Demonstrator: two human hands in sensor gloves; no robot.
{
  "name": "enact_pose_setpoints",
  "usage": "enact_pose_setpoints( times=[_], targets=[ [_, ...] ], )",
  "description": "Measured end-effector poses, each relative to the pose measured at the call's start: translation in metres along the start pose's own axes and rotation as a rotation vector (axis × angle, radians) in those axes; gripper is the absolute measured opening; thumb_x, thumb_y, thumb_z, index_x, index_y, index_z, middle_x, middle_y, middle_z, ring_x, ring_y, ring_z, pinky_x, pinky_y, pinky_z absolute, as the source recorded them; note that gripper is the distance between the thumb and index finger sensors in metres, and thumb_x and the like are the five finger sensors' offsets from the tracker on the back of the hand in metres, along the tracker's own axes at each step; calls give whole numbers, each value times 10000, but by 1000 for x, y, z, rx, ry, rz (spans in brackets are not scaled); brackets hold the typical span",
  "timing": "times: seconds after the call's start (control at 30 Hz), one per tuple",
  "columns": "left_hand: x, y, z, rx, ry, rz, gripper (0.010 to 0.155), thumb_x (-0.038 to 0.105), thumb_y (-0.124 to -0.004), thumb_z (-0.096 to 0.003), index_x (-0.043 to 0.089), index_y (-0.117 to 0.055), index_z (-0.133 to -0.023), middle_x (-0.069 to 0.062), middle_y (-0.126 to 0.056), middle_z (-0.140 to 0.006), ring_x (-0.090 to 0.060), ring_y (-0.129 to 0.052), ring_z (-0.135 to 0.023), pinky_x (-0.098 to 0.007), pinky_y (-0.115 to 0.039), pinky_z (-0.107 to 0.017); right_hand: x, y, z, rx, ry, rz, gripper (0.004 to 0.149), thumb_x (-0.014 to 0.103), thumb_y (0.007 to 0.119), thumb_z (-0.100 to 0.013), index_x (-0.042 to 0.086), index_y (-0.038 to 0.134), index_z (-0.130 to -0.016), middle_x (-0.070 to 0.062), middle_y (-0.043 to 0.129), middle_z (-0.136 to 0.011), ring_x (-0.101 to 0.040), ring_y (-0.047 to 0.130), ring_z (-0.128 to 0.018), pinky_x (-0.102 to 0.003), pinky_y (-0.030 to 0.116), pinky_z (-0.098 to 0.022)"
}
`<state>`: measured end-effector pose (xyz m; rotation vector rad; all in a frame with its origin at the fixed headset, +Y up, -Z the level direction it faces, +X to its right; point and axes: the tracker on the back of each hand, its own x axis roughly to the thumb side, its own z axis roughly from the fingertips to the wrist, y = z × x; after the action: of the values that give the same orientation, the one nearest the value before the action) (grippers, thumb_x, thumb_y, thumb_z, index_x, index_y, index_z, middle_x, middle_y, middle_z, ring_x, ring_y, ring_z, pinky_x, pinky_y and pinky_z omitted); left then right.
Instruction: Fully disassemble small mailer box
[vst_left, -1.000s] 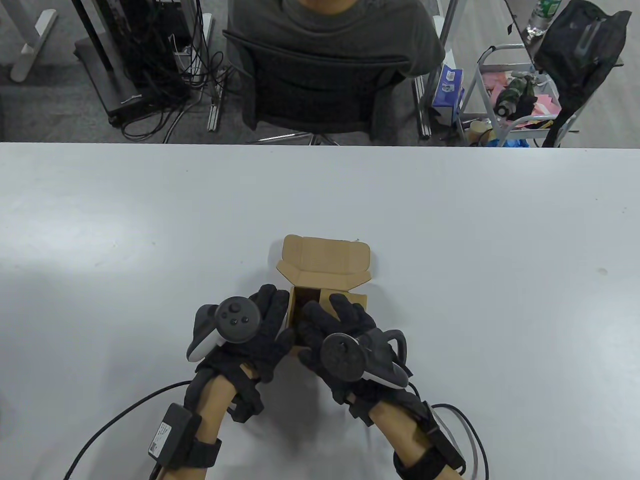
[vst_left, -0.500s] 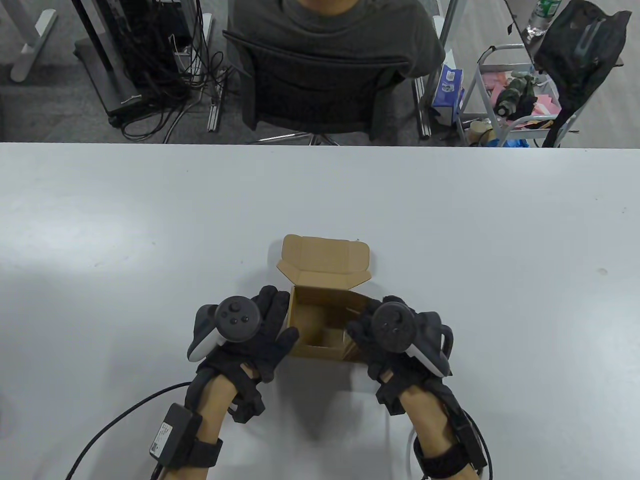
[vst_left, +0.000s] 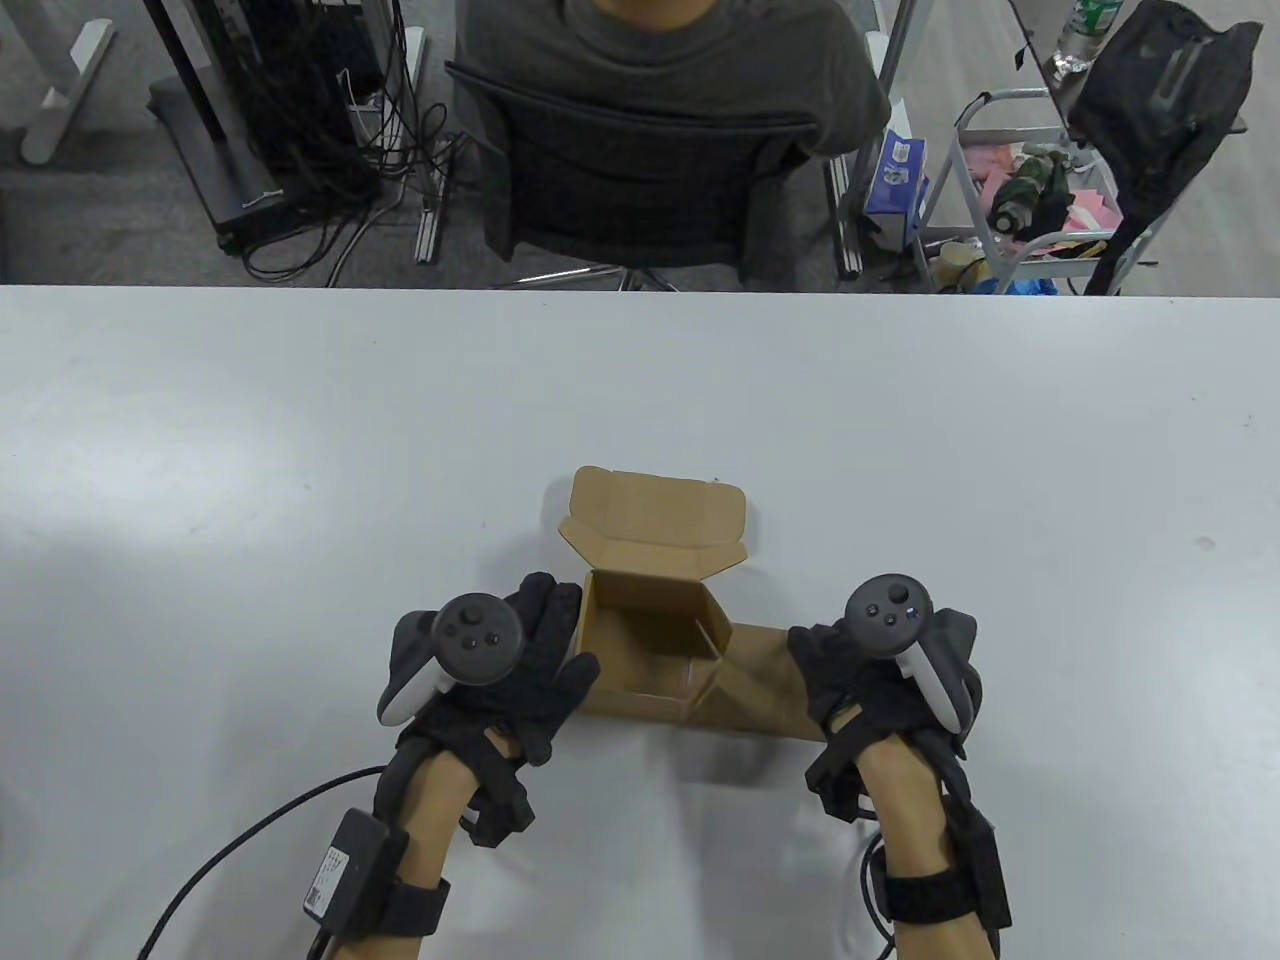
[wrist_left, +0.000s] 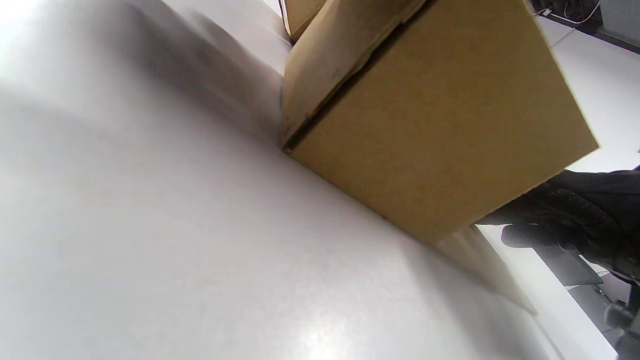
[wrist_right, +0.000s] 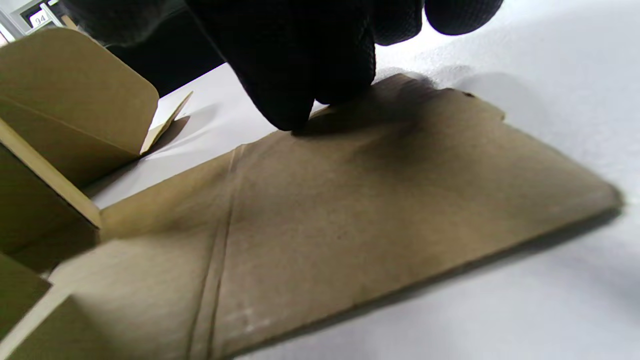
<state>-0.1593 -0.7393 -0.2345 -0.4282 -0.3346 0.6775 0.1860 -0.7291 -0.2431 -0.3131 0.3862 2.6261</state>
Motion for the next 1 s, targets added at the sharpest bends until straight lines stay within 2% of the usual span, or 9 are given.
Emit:
enact_pose_setpoints(
  times=[0.1, 0.17, 0.27, 0.4, 0.6, 0.77, 0.9, 1.0],
  targets=[
    [0, 0, 0, -3, 2, 3, 832, 643, -542, -479, 219, -181, -1097, -98, -26, -1138, -447, -131, -1075, -656, -191, -750, 3, 0, 2, -12, 2, 20, 660, 546, 648, -382, 107, 809, -847, -145, 706, -995, -414, 447, -1009, -585, 457, -716],
    [1, 0, 0, -1, 2, -6, 832, 642, -541, -479, 216, -182, -1097, -99, -26, -1138, -448, -133, -1074, -656, -193, -750, 10, -2, 8, -46, -46, 25, 698, 582, 626, -370, 138, 732, -899, -122, 598, -1052, -419, 369, -1023, -585, 422, -727],
    [2, -1, 0, 1, 3, -12, 830, 638, -539, -480, 211, -181, -1096, -99, -27, -1138, -448, -136, -1074, -656, -192, -750, 31, -6, 22, -173, -166, 33, 761, 640, 605, -349, 190, 612, -963, -70, 446, -1112, -401, 286, -1042, -573, 372, -750],
    [2, -1, 0, -2, 1, -8, 830, 637, -538, -481, 211, -178, -1095, -99, -29, -1139, -445, -125, -1074, -655, -189, -751, 59, 3, 29, -252, -255, 171, 726, 638, 635, -354, 247, 619, -966, -10, 388, -1137, -360, 244, -1068, -566, 342, -769],
    [2, -2, -1, -8, 0, -7, 828, 632, -538, -483, 208, -175, -1094, -98, -33, -1141, -444, -123, -1075, -656, -187, -751, 71, 13, 11, -275, -164, 290, 631, 559, 691, -377, 254, 690, -929, 9, 431, -1131, -345, 271, -1078, -567, 359, -772],
    [2, -2, -1, -12, -2, -4, 828, 632, -541, -484, 206, -175, -1093, -99, -35, -1141, -444, -125, -1075, -657, -186, -750, 64, 14, -6, -304, -41, 291, 644, 564, 682, -369, 241, 692, -926, -4, 442, -1126, -356, 265, -1073, -568, 336, -774],
    [3, -2, -1, -9, 2, -7, 834, 635, -539, -482, 202, -172, -1093, -102, -31, -1140, -444, -117, -1074, -656, -182, -750, 61, 14, -6, -293, -39, 265, 648, 565, 677, -369, 232, 692, -925, -13, 440, -1123, -356, 271, -1068, -566, 348, -768],
    [4, -3, -1, -3, 8, -22, 834, 636, -532, -482, 199, -168, -1092, -107, -25, -1138, -443, -106, -1072, -656, -179, -750, 64, 8, 5, -297, -82, 270, 644, 534, 678, -381, 207, 660, -935, -43, 440, -1110, -379, 304, -1047, -566, 392, -748]
  ],
)
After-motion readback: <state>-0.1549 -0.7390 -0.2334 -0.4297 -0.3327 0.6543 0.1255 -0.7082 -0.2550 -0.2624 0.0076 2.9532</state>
